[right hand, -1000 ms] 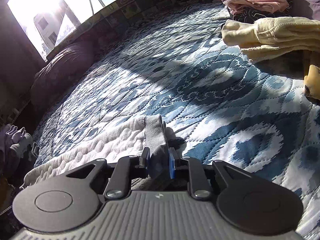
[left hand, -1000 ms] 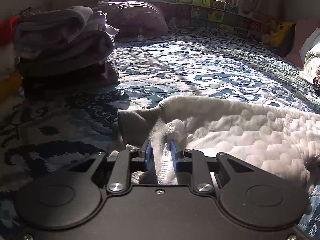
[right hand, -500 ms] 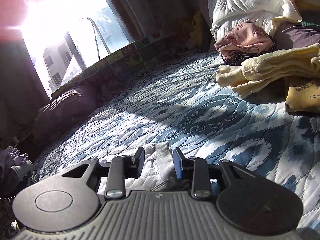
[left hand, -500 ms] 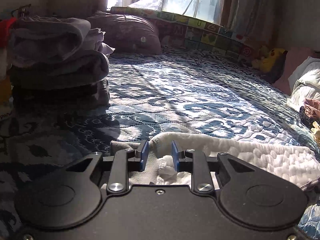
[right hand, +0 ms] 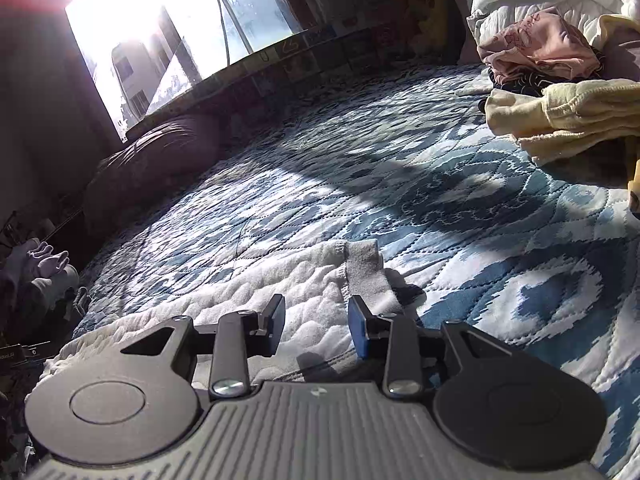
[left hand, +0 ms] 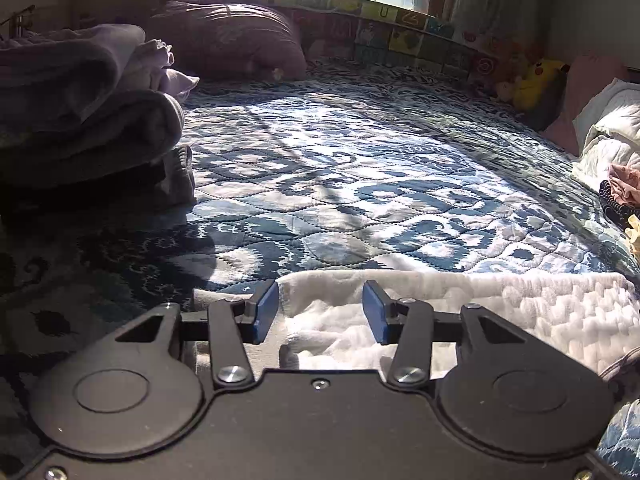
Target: Fold clothes
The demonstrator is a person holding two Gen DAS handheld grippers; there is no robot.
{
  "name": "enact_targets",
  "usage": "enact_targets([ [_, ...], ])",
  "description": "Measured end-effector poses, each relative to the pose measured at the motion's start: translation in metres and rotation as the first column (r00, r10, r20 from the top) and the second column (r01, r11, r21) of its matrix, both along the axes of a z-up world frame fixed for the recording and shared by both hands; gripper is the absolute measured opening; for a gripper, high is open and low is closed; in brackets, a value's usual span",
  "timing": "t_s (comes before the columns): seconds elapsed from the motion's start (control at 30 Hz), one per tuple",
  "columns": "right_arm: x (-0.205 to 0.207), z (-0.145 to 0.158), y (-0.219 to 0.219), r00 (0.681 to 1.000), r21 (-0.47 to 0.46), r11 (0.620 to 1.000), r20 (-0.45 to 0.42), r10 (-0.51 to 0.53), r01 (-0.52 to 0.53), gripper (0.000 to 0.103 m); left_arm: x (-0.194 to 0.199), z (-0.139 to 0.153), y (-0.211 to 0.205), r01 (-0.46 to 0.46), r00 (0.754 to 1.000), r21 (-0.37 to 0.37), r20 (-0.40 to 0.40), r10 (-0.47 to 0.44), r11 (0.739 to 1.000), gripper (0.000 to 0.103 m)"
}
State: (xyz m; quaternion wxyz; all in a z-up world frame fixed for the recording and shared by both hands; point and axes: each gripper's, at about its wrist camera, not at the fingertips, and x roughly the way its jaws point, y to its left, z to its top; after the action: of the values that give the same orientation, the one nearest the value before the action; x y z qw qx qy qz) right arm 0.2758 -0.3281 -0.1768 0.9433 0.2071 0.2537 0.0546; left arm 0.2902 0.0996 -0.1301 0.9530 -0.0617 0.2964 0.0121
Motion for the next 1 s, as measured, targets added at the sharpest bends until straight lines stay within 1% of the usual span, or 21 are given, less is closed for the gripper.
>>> enact_targets([
  [0.07,0.006,-0.004,0.004,0.998,-0.063,0.998,-0.060,0.012,-0.016,0.036,0.007,-0.020,-0.005,0.007,0.998,0.054,-0.055,-0.004,0.999,0.052],
  [0.1,0.008,-0.007,0.004,0.997,-0.060,0.998,-0.073,0.024,-0.029,0.036,0.012,-0.031,-0.007,0.012,0.996,0.084,-0.085,-0.005,0.996,0.060],
  [0.17,0.003,0.000,0.005,0.999,-0.075,0.997,-0.045,-0.002,-0.002,0.036,0.012,-0.023,-0.007,0.013,0.994,0.099,-0.107,-0.002,0.995,0.059],
  [0.2,0.000,0.003,0.005,1.000,-0.082,0.997,-0.025,0.000,-0.002,0.038,0.004,-0.010,-0.006,-0.003,0.997,0.084,-0.076,0.009,0.996,0.053],
  [0.3,-0.003,0.007,-0.004,1.000,-0.044,0.999,-0.001,-0.008,0.008,0.042,-0.023,0.016,0.004,-0.072,0.997,0.051,-0.013,0.072,0.996,0.053],
  [0.33,-0.003,0.007,-0.007,1.000,-0.022,1.000,-0.004,-0.011,0.011,0.042,-0.030,0.020,0.008,-0.101,0.995,0.036,-0.009,0.101,0.994,0.053],
  [0.4,-0.002,0.007,-0.015,1.000,0.021,1.000,-0.013,-0.017,0.017,0.044,-0.046,0.024,0.026,-0.196,0.980,-0.065,-0.043,0.194,0.978,0.053],
  [0.43,-0.001,0.007,-0.016,1.000,0.022,1.000,-0.023,-0.016,0.016,0.045,-0.055,0.022,0.038,-0.248,0.968,-0.142,-0.077,0.240,0.958,0.053],
  [0.47,0.000,0.006,-0.017,0.999,0.023,1.000,-0.033,-0.014,0.015,0.047,-0.063,0.020,0.049,-0.301,0.953,-0.221,-0.111,0.282,0.928,0.053],
  [0.5,0.000,0.005,-0.018,0.999,0.024,1.000,-0.045,-0.010,0.012,0.049,-0.069,0.018,0.056,-0.332,0.943,-0.276,-0.131,0.307,0.902,0.053],
  [0.57,0.002,0.001,-0.020,0.998,0.038,0.999,-0.068,-0.010,0.013,0.052,-0.083,0.009,0.069,-0.377,0.926,-0.427,-0.173,0.335,0.822,0.054],
  [0.6,0.002,0.000,-0.022,0.997,0.050,0.999,-0.075,-0.012,0.015,0.052,-0.087,0.005,0.072,-0.387,0.922,-0.482,-0.188,0.339,0.786,0.055],
  [0.63,0.002,-0.001,-0.024,0.997,0.062,0.998,-0.082,-0.013,0.018,0.052,-0.091,0.000,0.074,-0.395,0.918,-0.531,-0.202,0.341,0.749,0.058],
  [0.7,0.003,-0.003,-0.027,0.995,0.072,0.997,-0.098,-0.017,0.024,0.056,-0.092,-0.010,0.072,-0.411,0.910,-0.611,-0.234,0.342,0.676,0.058],
  [0.77,0.006,-0.010,-0.031,0.990,0.085,0.996,-0.137,-0.022,0.034,0.061,-0.092,-0.021,0.068,-0.421,0.904,-0.679,-0.260,0.339,0.602,0.058],
  [0.8,0.006,-0.013,-0.034,0.990,0.113,0.993,-0.140,-0.022,0.038,0.061,-0.091,-0.028,0.065,-0.420,0.903,-0.707,-0.266,0.337,0.569,0.058],
  [0.87,0.007,-0.016,-0.039,0.990,0.159,0.986,-0.141,-0.022,0.044,0.061,-0.089,-0.040,0.060,-0.416,0.901,-0.744,-0.260,0.347,0.523,0.058],
  [0.9,0.007,-0.017,-0.041,0.990,0.177,0.983,-0.140,-0.022,0.047,0.061,-0.089,-0.044,0.058,-0.411,0.899,-0.758,-0.243,0.366,0.506,0.058],
  [0.93,0.007,-0.019,-0.043,0.990,0.195,0.980,-0.138,-0.022,0.049,0.061,-0.088,-0.047,0.057,-0.402,0.896,-0.771,-0.221,0.385,0.494,0.058],
  [0.97,0.009,-0.020,-0.043,0.990,0.197,0.979,-0.137,-0.023,0.050,0.059,-0.087,-0.049,0.055,-0.393,0.894,-0.778,-0.199,0.401,0.490,0.058],
  [1.0,0.010,-0.021,-0.041,0.990,0.191,0.980,-0.136,-0.022,0.048,0.059,-0.085,-0.049,0.054,-0.386,0.894,-0.778,-0.182,0.410,0.496,0.058],
])
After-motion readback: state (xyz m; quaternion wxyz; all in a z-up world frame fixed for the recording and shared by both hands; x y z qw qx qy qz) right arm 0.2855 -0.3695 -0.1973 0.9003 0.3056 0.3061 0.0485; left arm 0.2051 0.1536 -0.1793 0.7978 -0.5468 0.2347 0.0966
